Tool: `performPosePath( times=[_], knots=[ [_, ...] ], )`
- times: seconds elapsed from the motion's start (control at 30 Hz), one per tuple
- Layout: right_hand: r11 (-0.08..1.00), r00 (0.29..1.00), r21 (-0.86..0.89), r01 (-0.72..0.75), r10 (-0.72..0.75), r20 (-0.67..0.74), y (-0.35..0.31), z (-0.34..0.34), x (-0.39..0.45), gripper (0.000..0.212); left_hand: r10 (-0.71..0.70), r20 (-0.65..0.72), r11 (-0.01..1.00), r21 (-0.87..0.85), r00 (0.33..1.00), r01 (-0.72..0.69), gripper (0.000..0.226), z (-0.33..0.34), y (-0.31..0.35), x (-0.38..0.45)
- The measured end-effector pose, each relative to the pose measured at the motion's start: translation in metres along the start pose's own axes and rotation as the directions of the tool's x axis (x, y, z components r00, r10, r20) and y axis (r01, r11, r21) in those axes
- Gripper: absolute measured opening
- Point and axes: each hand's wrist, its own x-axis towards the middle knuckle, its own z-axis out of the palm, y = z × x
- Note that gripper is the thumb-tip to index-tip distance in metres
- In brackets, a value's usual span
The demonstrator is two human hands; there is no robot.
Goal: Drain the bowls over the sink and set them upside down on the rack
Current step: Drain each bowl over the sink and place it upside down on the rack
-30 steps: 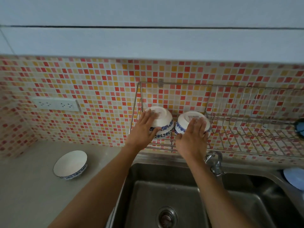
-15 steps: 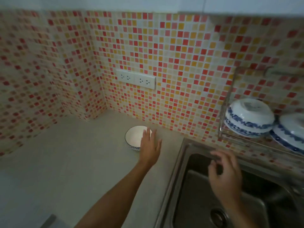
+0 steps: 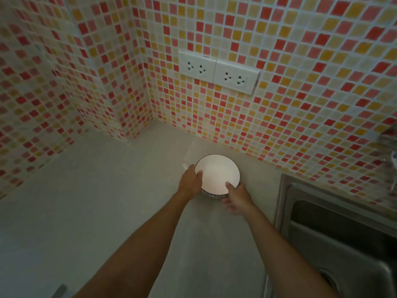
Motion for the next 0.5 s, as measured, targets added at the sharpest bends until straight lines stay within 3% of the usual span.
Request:
performPosePath(
  times=[0.27, 0.5],
  knots=[
    [0.997, 0.997, -0.064, 0.054, -0.057, -0.052, 0.005, -0.012, -0.010, 0.036, -0.051, 0.010, 0.995, -0.086, 0.999, 0.052, 0.042, 0.010, 0.008, -0.012],
    [0.997, 0.994, 0.013, 0.082, -0.080, -0.078, 0.033, -0.063, -0.055, 0.030, -0.021, 0.012, 0.994, -0.102, 1.000, 0.022, 0.036, 0.034, 0.030, -0.052]
  ],
)
